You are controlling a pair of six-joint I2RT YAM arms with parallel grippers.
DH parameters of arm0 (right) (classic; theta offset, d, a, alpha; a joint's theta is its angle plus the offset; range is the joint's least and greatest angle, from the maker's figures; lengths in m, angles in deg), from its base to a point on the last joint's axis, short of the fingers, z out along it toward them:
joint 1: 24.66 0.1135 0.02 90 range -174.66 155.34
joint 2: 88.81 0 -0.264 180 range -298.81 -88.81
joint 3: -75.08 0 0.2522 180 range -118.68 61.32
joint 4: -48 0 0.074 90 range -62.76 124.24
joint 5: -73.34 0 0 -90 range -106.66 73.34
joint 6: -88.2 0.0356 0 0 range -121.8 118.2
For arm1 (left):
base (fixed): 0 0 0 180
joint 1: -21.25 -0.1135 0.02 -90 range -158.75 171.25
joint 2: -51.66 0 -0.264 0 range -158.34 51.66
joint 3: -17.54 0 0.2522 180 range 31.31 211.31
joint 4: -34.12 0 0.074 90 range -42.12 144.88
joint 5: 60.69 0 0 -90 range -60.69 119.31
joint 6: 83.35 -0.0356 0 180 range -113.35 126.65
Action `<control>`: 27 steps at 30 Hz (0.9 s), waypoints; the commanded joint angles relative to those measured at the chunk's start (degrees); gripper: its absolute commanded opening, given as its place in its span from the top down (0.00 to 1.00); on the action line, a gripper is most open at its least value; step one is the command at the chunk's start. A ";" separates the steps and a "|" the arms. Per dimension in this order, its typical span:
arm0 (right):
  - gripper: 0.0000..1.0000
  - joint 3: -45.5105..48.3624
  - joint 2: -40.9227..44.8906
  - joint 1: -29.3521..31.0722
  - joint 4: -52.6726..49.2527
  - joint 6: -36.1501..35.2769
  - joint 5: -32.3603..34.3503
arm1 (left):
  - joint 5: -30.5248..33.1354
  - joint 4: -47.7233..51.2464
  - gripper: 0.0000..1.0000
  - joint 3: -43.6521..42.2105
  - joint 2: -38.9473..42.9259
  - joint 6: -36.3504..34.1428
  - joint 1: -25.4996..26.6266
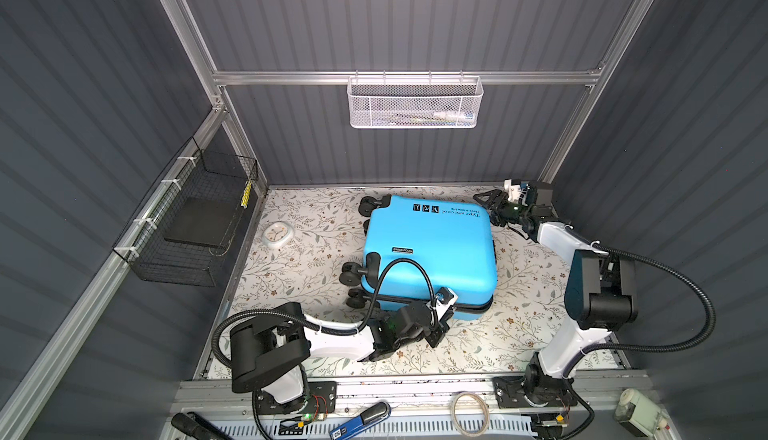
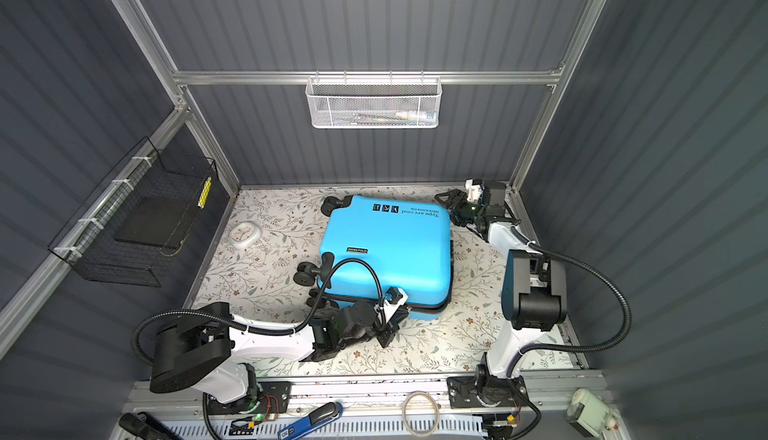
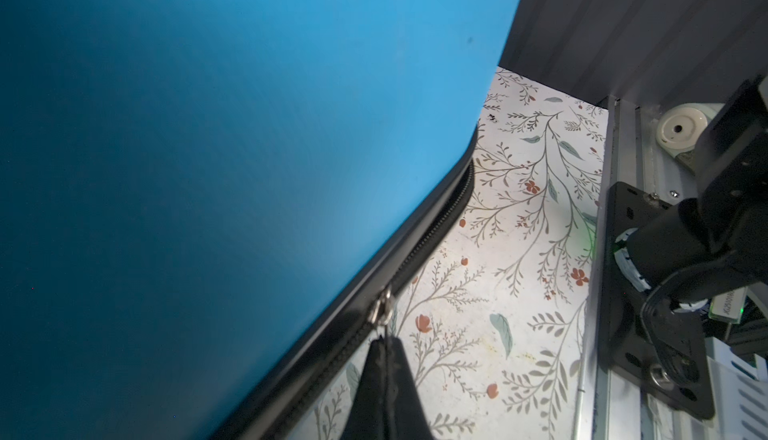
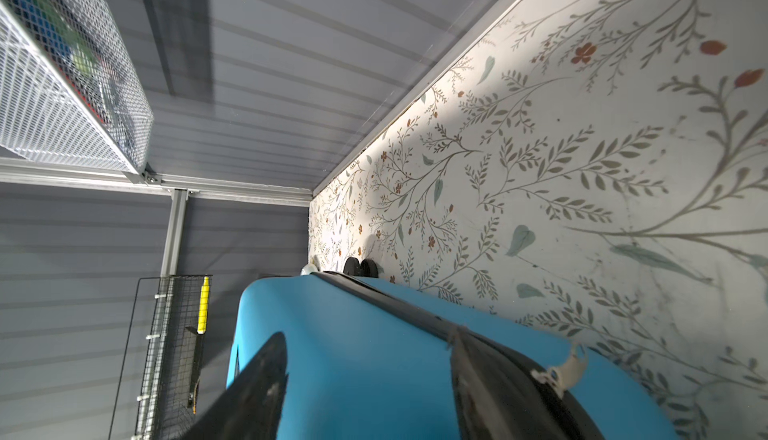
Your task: Pack the luggage
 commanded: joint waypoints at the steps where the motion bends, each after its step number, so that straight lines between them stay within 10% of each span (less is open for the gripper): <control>1: 0.29 2.31 3.38 -1.96 -0.96 0.74 0.36 | 4.94 -3.95 1.00 -1.34 3.26 -1.60 -0.05; 13: 0.30 21.66 17.53 -13.50 -1.04 4.28 7.47 | 3.80 -5.06 1.00 -3.95 5.04 -0.93 -6.27; 20: 0.50 32.86 18.50 -11.14 6.71 4.46 1.01 | 1.25 -2.52 1.00 -3.45 6.38 -1.66 -10.36; 27: 0.49 35.58 16.81 -3.65 11.96 3.45 -0.22 | 0.68 -0.40 1.00 -2.78 7.16 -1.71 -10.78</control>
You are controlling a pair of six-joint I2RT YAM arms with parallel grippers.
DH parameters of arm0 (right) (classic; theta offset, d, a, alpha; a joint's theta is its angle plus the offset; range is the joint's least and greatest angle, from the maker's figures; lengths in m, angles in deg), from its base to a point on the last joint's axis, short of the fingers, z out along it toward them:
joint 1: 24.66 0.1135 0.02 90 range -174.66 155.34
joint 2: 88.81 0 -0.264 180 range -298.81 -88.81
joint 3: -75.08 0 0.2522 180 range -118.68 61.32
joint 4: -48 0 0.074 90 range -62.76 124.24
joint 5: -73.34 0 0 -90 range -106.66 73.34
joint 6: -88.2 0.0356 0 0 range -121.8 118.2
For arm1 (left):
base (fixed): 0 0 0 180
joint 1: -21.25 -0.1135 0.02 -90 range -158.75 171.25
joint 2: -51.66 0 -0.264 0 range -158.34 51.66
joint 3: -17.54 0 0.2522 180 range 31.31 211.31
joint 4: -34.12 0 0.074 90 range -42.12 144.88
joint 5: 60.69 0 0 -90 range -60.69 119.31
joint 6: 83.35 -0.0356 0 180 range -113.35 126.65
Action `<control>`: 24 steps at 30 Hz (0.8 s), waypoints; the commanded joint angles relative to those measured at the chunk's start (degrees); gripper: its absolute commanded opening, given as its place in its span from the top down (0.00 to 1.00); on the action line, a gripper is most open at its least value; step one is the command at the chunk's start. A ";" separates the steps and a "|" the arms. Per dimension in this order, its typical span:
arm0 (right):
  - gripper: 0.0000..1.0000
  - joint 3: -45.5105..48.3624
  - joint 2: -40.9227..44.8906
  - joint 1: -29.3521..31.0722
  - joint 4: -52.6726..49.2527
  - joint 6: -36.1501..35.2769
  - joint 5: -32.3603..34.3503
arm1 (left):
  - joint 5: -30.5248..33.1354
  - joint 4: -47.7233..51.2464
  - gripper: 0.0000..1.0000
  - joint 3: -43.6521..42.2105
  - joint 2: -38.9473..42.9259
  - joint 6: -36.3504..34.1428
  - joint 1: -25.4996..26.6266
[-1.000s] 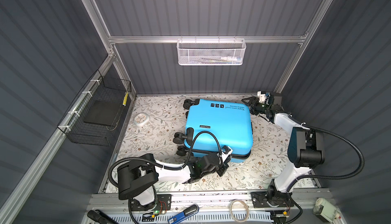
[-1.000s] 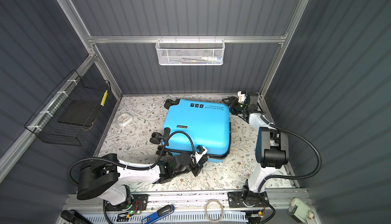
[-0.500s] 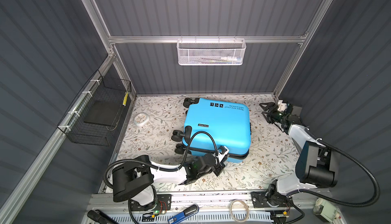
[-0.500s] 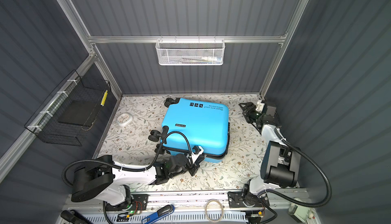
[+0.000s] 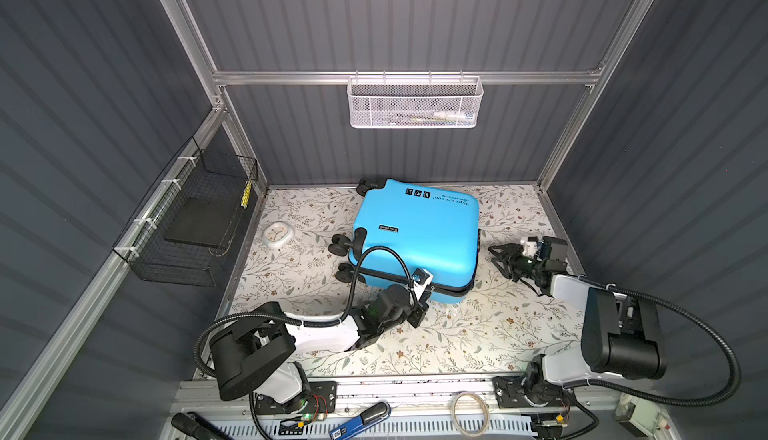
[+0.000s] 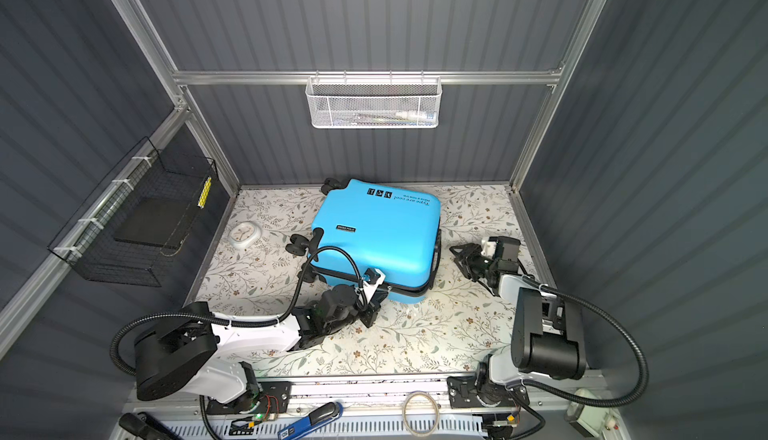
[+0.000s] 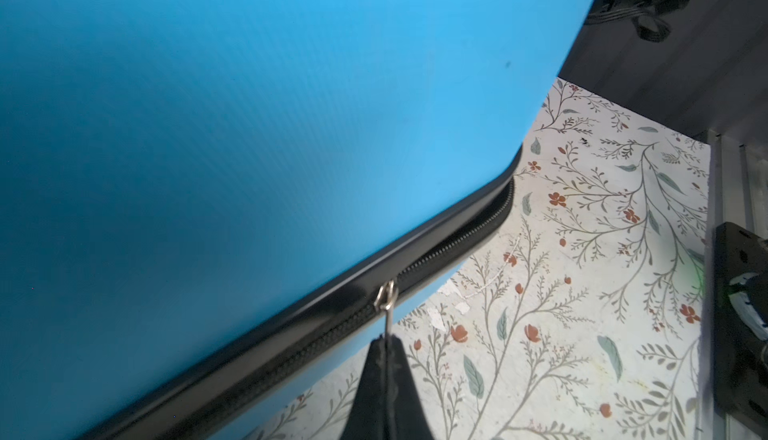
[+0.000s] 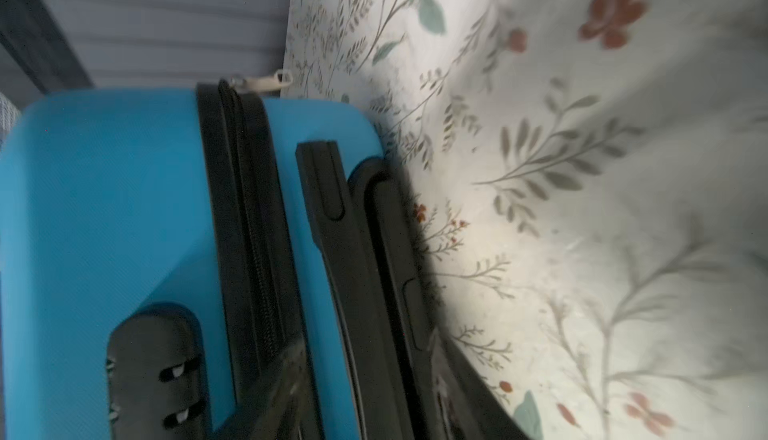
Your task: Pack the luggage
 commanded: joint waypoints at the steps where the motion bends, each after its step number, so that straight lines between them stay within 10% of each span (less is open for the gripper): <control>1: 0.49 -0.26 -0.91 2.81 4.32 -1.26 -1.26 | 1.86 -0.89 1.00 1.53 2.03 -0.88 -0.51; 24: 0.65 -4.82 -10.41 6.32 4.84 -3.00 -0.09 | 1.16 -0.54 1.00 2.60 1.22 -0.42 -0.50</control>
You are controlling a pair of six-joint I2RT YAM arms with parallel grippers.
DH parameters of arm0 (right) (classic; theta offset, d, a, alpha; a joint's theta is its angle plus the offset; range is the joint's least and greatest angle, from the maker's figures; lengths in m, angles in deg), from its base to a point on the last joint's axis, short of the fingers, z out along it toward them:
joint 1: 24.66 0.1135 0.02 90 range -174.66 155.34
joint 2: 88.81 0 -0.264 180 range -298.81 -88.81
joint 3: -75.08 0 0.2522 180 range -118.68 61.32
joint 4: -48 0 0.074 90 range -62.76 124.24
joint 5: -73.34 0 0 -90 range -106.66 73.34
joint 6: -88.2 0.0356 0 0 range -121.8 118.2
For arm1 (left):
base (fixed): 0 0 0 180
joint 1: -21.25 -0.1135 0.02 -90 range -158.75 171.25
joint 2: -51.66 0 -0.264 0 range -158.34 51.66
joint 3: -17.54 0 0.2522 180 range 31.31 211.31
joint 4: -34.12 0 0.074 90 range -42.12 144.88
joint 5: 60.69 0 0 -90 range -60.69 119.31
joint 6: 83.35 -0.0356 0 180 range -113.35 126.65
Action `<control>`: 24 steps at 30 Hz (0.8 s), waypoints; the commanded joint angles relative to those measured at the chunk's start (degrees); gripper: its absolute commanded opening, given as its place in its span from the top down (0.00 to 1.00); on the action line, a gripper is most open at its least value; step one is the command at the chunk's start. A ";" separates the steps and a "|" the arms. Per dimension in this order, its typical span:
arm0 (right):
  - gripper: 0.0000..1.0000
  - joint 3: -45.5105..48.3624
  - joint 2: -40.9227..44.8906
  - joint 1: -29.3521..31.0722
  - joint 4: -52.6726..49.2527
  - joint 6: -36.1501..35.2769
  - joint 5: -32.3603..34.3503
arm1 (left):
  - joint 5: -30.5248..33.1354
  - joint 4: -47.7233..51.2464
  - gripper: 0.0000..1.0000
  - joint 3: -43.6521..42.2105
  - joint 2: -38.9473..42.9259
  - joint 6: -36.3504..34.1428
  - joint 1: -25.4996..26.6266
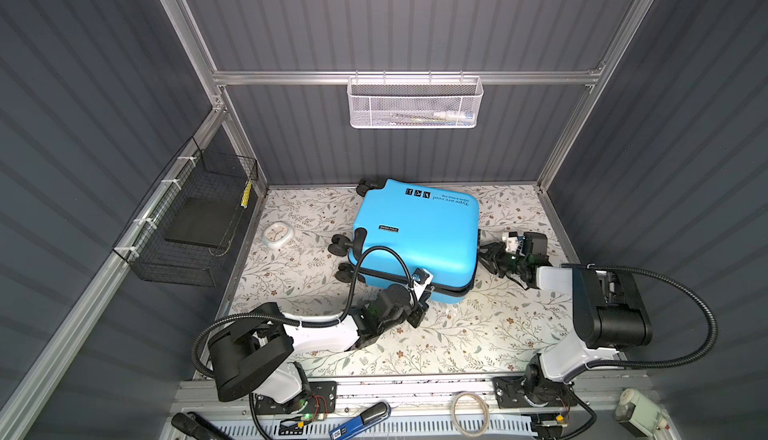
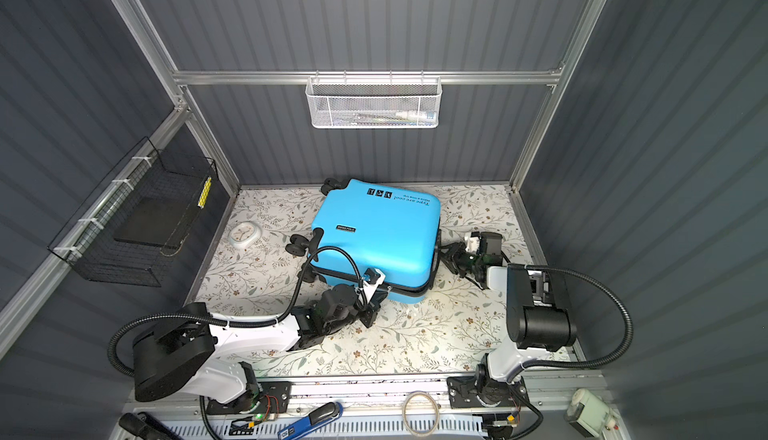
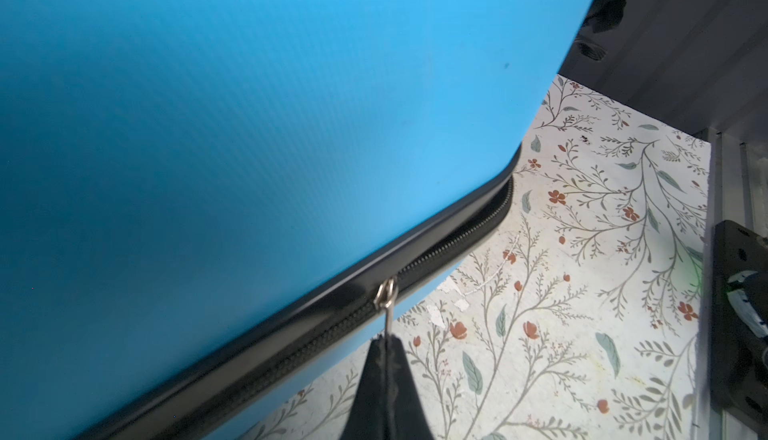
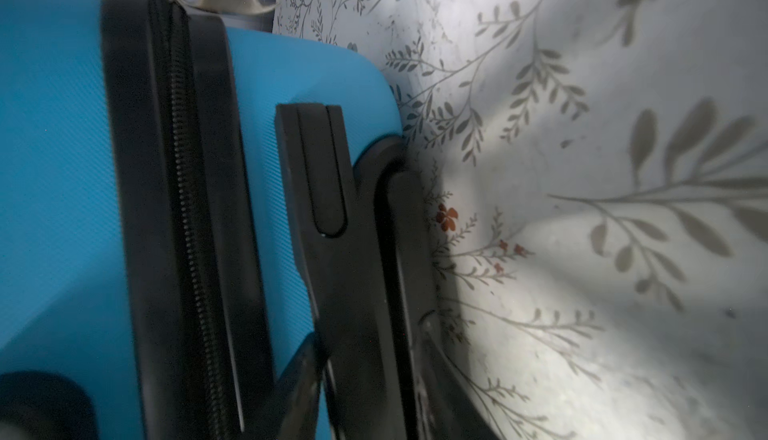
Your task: Pack the luggage
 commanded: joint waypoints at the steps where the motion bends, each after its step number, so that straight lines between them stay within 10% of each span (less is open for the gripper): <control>1: 0.67 -1.09 -1.04 0.96 0.34 -0.83 -0.24 | 1.12 -1.73 1.00 2.26 0.95 -0.44 -0.52; 11: 0.99 0.06 -0.48 2.85 1.15 -0.25 0.21 | -2.91 0.55 1.00 4.24 0.53 -0.78 -0.50; 24: 1.00 2.40 0.48 5.18 4.98 4.20 4.14 | -11.06 15.90 1.00 12.25 2.37 -7.16 1.43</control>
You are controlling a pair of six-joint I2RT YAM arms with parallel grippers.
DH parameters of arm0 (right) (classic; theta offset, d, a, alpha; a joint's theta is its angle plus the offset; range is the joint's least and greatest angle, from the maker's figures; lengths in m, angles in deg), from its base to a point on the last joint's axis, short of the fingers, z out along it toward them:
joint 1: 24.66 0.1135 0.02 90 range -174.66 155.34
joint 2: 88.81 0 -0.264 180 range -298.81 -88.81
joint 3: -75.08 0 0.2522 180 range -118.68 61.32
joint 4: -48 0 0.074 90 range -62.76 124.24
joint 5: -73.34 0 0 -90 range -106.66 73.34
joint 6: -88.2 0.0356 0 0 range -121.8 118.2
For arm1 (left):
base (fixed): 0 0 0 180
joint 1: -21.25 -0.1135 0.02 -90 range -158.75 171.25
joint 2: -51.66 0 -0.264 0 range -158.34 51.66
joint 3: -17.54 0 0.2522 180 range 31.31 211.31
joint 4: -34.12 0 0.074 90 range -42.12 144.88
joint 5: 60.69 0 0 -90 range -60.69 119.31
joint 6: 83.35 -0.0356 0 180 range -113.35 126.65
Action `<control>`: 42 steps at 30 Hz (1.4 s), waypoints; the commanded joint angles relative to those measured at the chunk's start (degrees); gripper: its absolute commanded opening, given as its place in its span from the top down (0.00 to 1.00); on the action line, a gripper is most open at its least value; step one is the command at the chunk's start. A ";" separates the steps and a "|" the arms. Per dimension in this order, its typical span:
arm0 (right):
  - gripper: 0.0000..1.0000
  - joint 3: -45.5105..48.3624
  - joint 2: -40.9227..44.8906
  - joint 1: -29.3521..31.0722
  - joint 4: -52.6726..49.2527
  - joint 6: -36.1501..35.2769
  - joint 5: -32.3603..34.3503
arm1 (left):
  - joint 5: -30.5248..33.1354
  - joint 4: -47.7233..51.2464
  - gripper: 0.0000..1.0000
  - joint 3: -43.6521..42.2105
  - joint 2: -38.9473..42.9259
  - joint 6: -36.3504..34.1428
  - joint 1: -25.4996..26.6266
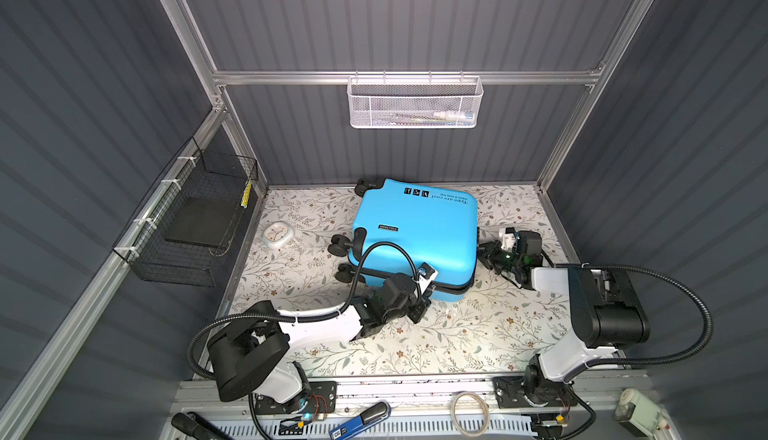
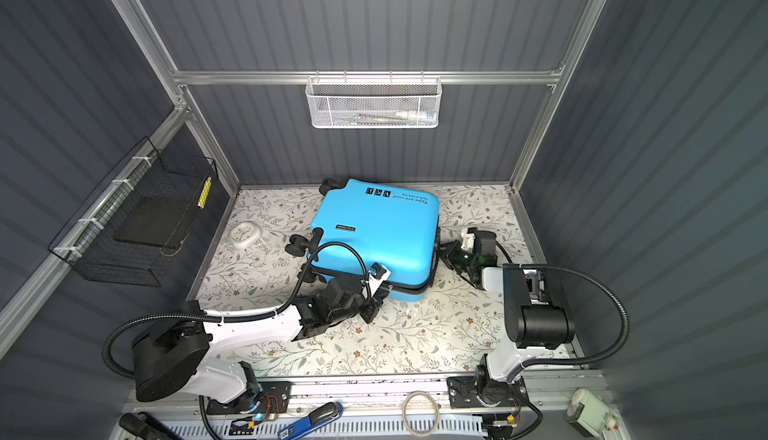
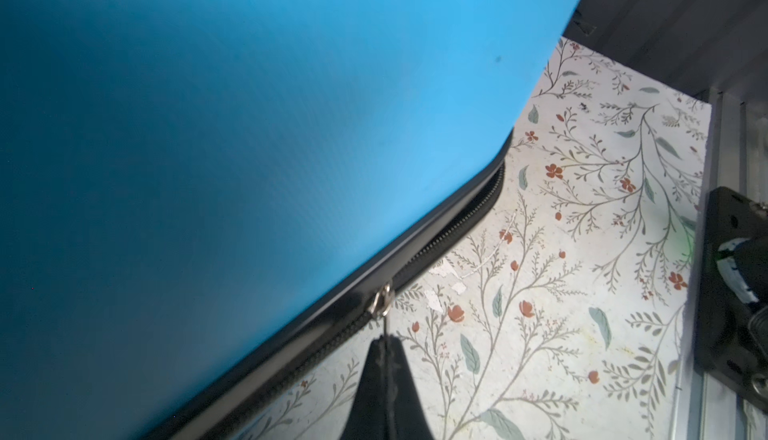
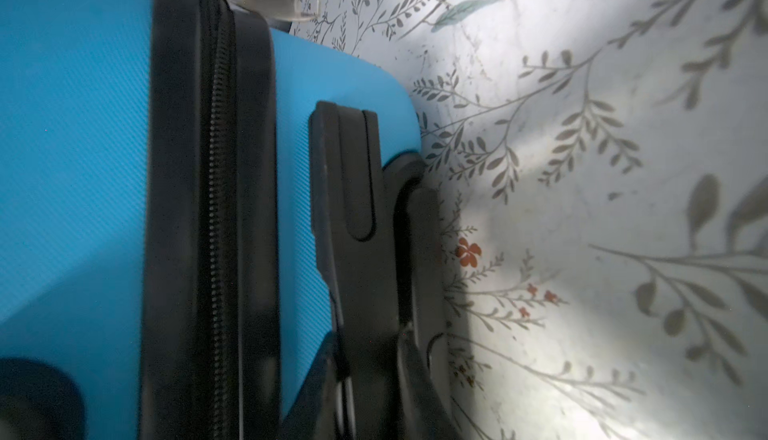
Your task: Pack the luggage
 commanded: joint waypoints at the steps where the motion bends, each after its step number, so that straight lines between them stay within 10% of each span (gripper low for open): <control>1: 1.00 1.26 0.77 2.58 -1.30 5.37 -0.69 | -5.79 1.83 1.00 5.14 1.95 -4.58 3.16; 33: 1.00 3.89 1.36 10.40 2.99 11.75 6.24 | 2.75 -15.66 1.00 14.24 -13.51 -3.08 11.08; 42: 1.00 3.57 1.13 10.31 3.34 12.63 7.21 | 10.84 -13.08 0.68 5.35 -2.35 2.22 11.08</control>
